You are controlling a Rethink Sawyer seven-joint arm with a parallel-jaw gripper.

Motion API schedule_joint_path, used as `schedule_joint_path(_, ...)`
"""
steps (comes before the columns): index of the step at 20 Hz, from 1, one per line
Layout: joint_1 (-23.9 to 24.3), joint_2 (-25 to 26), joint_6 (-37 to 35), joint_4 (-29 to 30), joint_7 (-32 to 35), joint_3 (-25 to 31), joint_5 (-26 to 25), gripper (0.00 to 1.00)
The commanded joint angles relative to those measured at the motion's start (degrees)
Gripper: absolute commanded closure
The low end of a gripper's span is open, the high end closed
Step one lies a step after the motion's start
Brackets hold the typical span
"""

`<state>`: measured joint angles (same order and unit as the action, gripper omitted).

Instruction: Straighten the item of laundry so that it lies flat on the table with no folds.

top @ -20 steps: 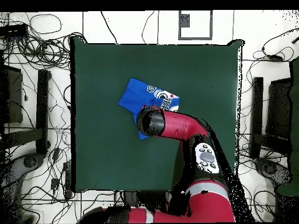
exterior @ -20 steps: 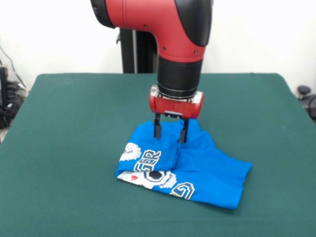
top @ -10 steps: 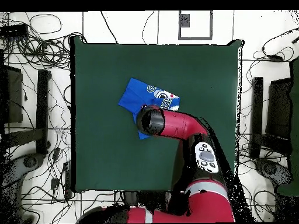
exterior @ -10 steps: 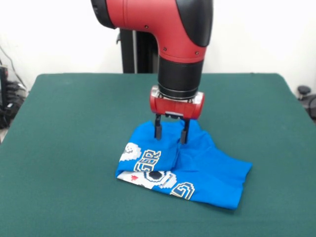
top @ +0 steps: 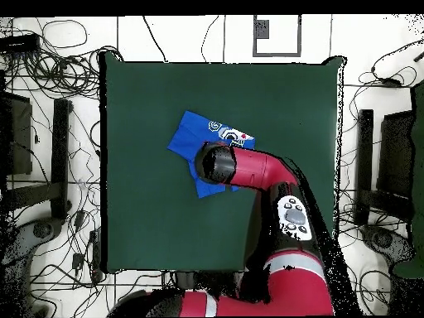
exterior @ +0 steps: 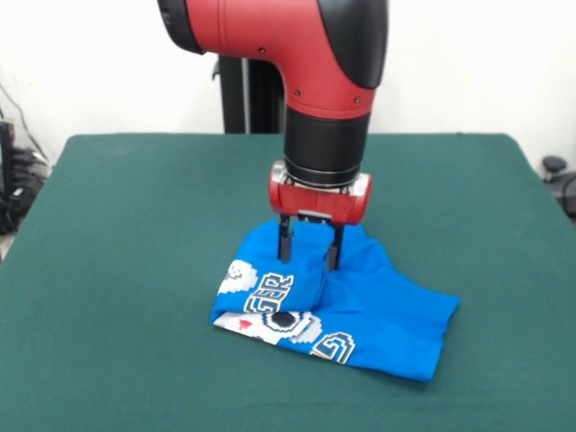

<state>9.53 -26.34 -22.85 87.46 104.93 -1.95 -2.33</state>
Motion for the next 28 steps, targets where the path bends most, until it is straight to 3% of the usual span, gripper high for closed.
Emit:
schedule_joint_path(1,-1.7,5.9,-8.2,-5.3,4.8,5.0,1.7,0.0)
schedule_joint_path(28,-2.7,4.5,-7.8,-3.9,6.0,4.7,1.3,0.0)
